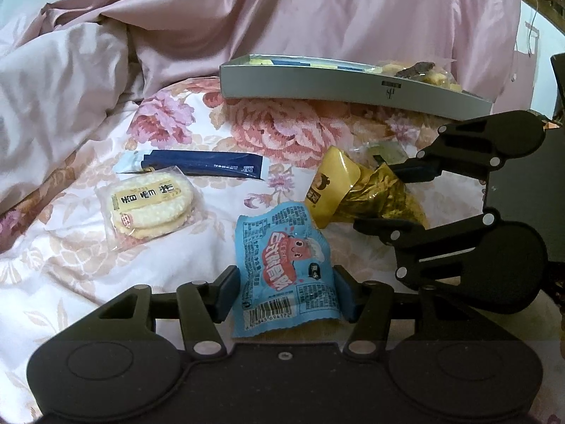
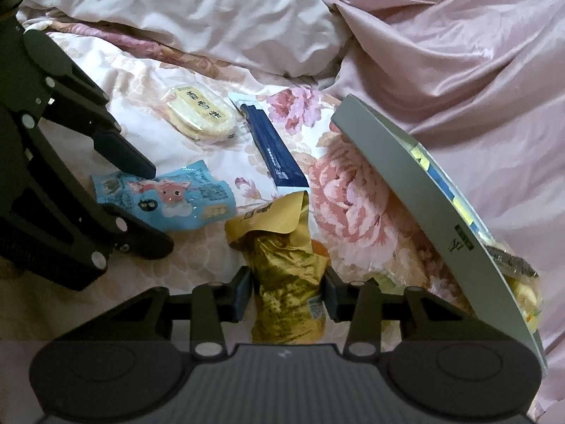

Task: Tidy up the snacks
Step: 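Grasp the light-blue pouch with the left tool while the right tool grasps the gold pouch, then lift both pouches and carry them over the grey box with both tools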

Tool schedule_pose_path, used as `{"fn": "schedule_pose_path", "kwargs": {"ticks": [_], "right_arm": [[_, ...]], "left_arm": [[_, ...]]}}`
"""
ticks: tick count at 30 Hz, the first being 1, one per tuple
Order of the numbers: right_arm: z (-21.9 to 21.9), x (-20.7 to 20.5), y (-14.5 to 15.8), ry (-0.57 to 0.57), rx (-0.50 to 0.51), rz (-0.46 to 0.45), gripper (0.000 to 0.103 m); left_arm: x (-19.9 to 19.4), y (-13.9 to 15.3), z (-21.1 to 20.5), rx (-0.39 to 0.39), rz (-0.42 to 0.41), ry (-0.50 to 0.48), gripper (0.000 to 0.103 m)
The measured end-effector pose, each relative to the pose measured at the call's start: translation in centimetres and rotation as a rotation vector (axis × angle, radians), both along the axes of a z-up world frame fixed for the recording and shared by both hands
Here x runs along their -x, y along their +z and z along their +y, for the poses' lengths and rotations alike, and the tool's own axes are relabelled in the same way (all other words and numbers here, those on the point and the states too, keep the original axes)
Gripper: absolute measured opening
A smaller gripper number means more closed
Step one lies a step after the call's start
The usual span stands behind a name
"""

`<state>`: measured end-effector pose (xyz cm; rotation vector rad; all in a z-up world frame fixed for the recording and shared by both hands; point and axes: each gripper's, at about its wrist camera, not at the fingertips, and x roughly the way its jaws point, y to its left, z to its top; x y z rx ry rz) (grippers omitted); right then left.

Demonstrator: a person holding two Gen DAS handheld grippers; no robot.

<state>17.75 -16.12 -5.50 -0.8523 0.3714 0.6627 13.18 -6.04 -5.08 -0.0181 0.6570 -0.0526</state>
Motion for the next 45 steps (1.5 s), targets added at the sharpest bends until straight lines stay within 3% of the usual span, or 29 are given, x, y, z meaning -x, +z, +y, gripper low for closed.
{"fn": "schedule_pose_path", "kwargs": {"ticks": [13, 27, 38, 45], "right_arm": [[0.1, 0.7, -0.3, 0.047, 0.021, -0.017, 0.034], [0.3, 2.6, 0.0, 0.097, 0.032, -0.136, 0.028], [-2.0, 1.1, 4.6, -0.063, -0.204, -0.305, 0.029], [-4.4, -2.4, 7.0, -0.212, -0.355, -0.340, 0.029]], "left_arm": [[0.5, 0.5, 0.3, 0.016, -0.059, 0.019, 0.058], [1.3, 3.3, 1.2, 0.049, -0.092, 0.100, 0.058], [-3.5, 8.4, 0.1, 0.023, -0.167, 0.094, 0.058], [-9.3, 11.6, -2.1, -0.068, -0.215, 0.073, 0.058]]}}
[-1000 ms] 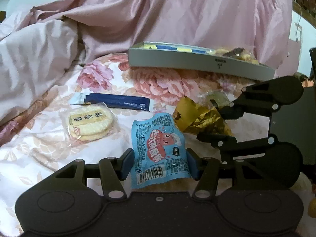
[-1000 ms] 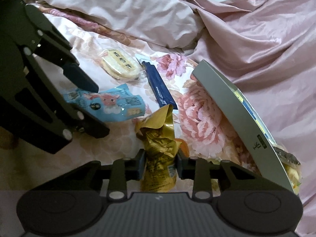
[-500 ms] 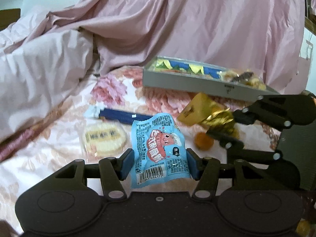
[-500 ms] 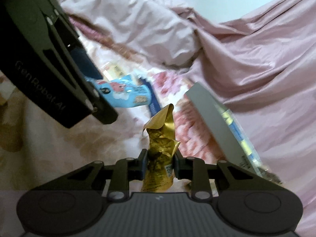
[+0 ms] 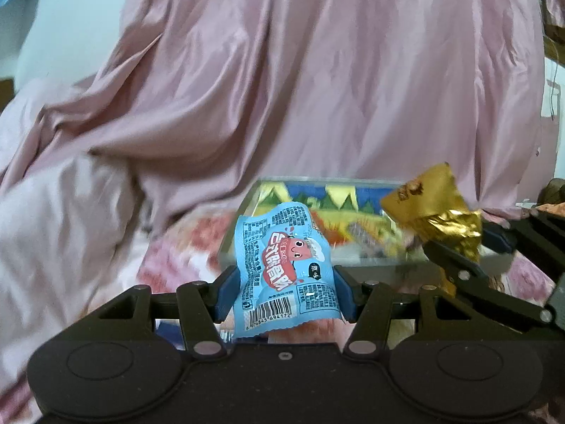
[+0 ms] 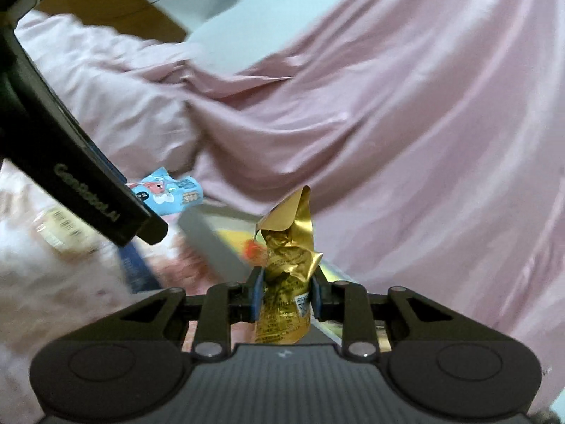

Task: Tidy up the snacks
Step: 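Lift both pouches and carry them over the grey box with both tools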

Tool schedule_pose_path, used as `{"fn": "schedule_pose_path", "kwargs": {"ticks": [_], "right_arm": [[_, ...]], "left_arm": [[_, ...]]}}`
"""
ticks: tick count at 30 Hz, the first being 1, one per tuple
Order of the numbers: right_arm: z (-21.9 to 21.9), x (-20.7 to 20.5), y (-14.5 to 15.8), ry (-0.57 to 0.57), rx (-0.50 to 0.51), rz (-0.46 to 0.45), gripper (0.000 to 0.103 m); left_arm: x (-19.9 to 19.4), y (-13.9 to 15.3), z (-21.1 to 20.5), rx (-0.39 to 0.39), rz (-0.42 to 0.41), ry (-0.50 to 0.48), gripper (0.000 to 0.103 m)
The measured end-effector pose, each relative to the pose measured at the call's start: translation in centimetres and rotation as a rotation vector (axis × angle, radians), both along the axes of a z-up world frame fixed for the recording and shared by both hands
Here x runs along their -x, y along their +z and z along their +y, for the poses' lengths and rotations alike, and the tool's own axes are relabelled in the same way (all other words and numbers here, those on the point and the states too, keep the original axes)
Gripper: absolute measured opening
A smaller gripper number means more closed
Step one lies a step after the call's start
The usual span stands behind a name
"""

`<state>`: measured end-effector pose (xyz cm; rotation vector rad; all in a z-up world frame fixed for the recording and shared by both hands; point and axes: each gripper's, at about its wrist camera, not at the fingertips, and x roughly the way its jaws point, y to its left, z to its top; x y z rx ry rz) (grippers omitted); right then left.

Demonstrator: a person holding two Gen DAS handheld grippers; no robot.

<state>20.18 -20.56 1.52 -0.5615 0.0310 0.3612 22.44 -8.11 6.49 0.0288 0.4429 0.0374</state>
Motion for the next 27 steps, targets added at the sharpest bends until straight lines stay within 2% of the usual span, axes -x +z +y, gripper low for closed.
{"fn": "schedule_pose_path", "kwargs": {"ticks": [4, 13, 17, 27], "right_arm": [[-1.3, -2.6, 0.9, -0.054, -0.108, 0.029, 0.029], [-2.5, -6.9, 1.9, -0.095, -0.208, 0.031, 0.029], [-2.9, -8.4, 1.7, -0.096, -0.253, 0.078, 0.030], [-2.8, -10.6, 1.2, -0.071, -0.284, 0.193, 0.030]], "left_arm": [[-3.2, 1.0, -1.3, -0.026, -0.015, -0.022, 0.058], [-8.5, 1.3, -2.4, -0.010, 0.005, -0.021, 0.059], [-9.7, 0.7, -2.3, -0.017, 0.026, -0.014, 0.059], [-11.5, -0.8, -1.9, 0.002, 0.084, 0.007, 0.059]]}}
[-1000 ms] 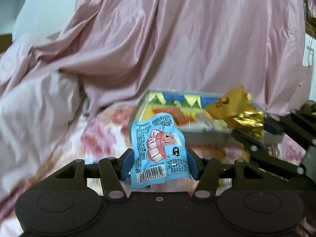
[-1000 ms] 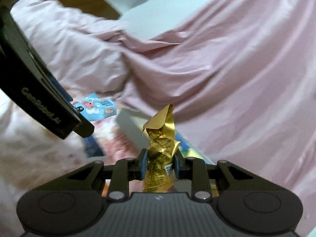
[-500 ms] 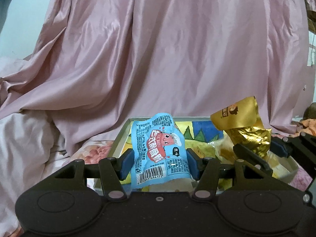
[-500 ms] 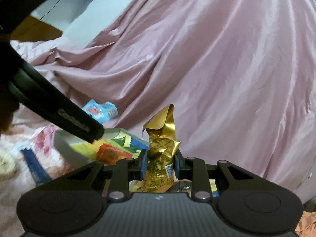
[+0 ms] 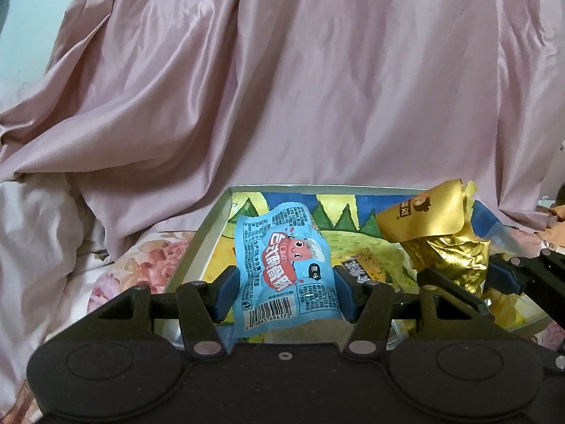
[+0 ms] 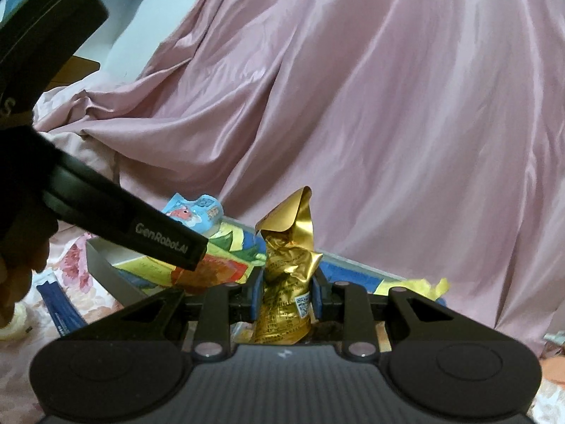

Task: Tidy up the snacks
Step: 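Lift both pouches and carry them over the grey box with both tools, then open both tools to drop the blue and gold pouches into the box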

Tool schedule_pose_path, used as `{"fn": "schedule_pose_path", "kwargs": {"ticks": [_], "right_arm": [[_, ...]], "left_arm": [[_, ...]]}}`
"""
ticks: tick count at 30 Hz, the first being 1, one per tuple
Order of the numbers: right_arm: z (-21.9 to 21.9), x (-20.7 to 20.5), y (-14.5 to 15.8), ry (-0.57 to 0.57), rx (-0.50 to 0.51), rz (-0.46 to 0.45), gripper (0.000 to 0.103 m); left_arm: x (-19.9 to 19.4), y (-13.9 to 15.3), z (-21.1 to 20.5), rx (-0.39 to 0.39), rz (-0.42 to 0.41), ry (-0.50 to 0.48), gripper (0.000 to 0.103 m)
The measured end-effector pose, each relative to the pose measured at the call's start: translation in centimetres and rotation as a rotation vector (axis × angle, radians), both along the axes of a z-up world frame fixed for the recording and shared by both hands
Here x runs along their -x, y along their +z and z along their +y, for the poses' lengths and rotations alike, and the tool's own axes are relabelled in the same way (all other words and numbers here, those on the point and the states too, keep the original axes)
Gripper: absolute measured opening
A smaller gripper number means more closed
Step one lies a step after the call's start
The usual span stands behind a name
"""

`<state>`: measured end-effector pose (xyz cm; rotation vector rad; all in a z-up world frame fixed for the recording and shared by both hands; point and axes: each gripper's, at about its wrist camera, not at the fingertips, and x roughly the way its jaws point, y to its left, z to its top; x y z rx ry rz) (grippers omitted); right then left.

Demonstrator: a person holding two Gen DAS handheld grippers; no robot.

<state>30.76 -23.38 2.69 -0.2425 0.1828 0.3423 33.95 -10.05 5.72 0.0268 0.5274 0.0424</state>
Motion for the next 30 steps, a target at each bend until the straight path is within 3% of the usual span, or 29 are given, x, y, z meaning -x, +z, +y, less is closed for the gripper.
{"fn": "schedule_pose_path", "kwargs": {"ticks": [8, 12, 16, 18, 22, 26, 30], "right_arm": [[-0.1, -0.9, 0.1, 0.012, -0.025, 0.050, 0.032], [-0.3, -0.8, 0.0, 0.008, -0.022, 0.058, 0.034], [-0.1, -0.8, -0.2, 0.011, -0.017, 0.062, 0.047], [0.0, -0.6, -0.2, 0.005, -0.006, 0.057, 0.050], [0.0, -0.3, -0.1, -0.012, -0.007, 0.040, 0.070], [-0.2, 0.3, 0.3, -0.022, -0.029, 0.023, 0.087], [-0.2, 1.1, 0.7, -0.032, -0.049, -0.002, 0.098]], "left_arm": [[-0.7, -0.3, 0.1, 0.029, 0.025, 0.014, 0.061], [-0.8, -0.6, 0.4, 0.049, 0.040, 0.030, 0.067], [-0.3, -0.5, 1.0, 0.062, 0.025, 0.057, 0.084], [0.1, -0.2, 1.4, 0.072, 0.011, 0.068, 0.086], [1.0, 0.8, 2.2, 0.080, -0.026, 0.087, 0.099], [2.3, 1.9, 3.0, 0.090, -0.080, 0.102, 0.102], [4.0, 2.5, 3.7, 0.090, -0.115, 0.106, 0.102]]}}
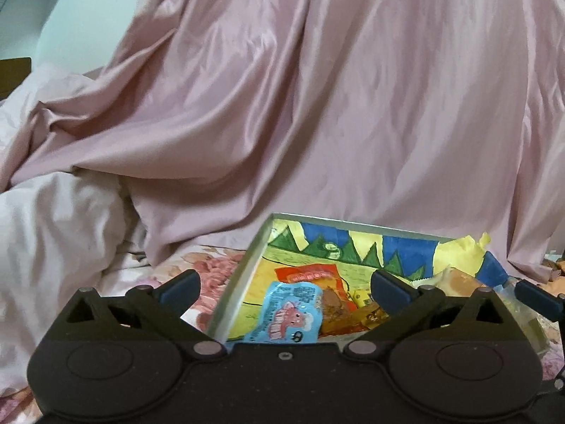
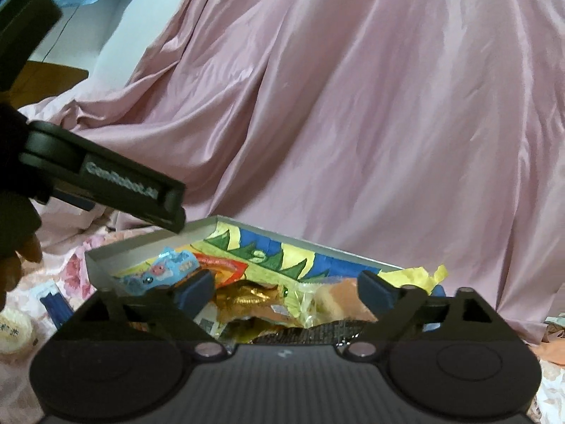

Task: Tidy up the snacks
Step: 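Open both tools to drop the blue and gold pouches into the box, then withdraw both tools from the box toward the remaining loose snacks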

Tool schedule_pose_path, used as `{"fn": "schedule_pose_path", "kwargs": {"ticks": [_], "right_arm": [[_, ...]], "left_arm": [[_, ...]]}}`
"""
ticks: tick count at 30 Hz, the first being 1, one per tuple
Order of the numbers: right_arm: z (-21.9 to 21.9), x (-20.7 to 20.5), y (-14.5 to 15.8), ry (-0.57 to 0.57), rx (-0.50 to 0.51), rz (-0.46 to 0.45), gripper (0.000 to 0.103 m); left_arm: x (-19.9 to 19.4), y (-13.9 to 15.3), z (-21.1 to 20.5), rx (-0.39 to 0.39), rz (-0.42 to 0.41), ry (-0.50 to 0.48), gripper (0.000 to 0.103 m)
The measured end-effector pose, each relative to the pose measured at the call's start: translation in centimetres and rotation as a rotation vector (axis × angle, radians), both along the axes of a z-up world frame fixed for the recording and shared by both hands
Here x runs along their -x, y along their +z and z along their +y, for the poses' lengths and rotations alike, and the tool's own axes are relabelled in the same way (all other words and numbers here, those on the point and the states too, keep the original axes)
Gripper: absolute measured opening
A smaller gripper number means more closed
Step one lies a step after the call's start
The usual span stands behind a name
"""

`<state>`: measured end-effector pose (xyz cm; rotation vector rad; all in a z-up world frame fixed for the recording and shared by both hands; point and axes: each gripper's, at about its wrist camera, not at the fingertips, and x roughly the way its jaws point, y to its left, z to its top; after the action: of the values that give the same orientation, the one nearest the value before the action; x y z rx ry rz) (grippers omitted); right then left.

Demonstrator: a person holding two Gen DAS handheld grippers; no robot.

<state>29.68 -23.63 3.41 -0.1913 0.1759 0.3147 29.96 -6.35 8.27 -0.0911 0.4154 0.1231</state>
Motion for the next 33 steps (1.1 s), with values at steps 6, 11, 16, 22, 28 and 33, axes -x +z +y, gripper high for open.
{"fn": "schedule_pose_path", "kwargs": {"ticks": [6, 11, 16, 22, 28, 33], "right_arm": [[-0.5, 1.7, 0.9, -0.018, -0.064, 0.013, 0.103], [-1.4, 4.1, 2.0, -0.028, -0.092, -0.019, 0.103], [-2.3, 6.0, 2.8, -0.062, -0.118, -0.033, 0.103], [-3.0, 8.1, 2.8, -0.087, -0.149, 0.005, 0.103], [-3.0, 11.5, 2.1, -0.090, -0.147, 0.043, 0.103], [-2.1, 14.3, 1.4, -0.058, -0.140, 0.099, 0.103]], "left_arm": [[3.5, 0.7, 1.3, 0.033, -0.064, 0.025, 0.102], [6.2, 1.0, 2.6, 0.058, -0.083, 0.058, 0.102], [9.5, 1.1, 3.8, 0.052, -0.098, 0.079, 0.102], [13.0, 0.1, 4.6, 0.056, -0.084, 0.089, 0.102], [16.3, -1.6, 5.1, 0.081, -0.048, 0.095, 0.102], [18.8, -2.8, 5.5, 0.090, -0.022, 0.105, 0.102]]}}
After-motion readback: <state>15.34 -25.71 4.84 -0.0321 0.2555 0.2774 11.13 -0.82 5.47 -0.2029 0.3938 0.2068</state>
